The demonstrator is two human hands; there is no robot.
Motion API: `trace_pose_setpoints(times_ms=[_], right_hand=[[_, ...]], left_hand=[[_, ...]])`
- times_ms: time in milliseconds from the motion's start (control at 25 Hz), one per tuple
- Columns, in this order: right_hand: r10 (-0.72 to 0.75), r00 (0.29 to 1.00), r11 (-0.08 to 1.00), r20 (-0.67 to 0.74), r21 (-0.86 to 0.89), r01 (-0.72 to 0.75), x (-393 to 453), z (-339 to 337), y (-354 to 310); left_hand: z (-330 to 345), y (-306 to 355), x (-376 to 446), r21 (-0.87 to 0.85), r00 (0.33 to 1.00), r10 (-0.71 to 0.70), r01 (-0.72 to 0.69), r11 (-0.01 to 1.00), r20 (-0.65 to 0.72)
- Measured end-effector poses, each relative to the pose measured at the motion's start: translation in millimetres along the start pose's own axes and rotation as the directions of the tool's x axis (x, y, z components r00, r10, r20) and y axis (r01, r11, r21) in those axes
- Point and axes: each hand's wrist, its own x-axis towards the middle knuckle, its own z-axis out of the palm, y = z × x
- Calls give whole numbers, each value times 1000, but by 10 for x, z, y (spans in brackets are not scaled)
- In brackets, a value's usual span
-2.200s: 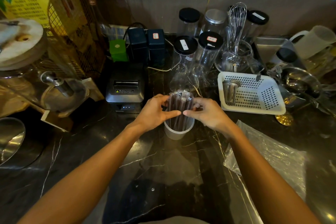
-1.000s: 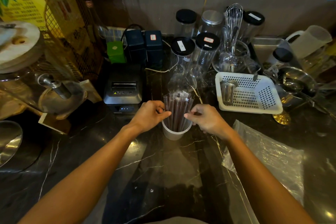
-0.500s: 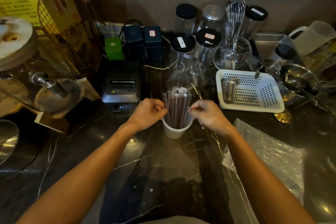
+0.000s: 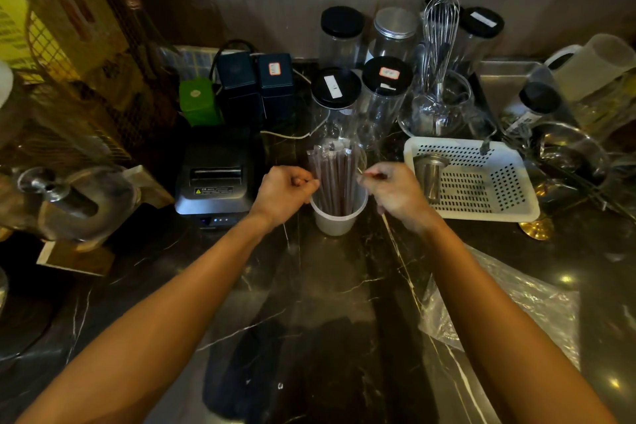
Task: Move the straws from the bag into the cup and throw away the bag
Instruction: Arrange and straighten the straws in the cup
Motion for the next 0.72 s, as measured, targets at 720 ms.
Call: trace_pose_setpoints(times_ms=[720], right_hand=[[14,999,996,-46,86,-10,-71,-238,151]], left_hand=[[232,93,81,18,966,44,-40,999,-254]])
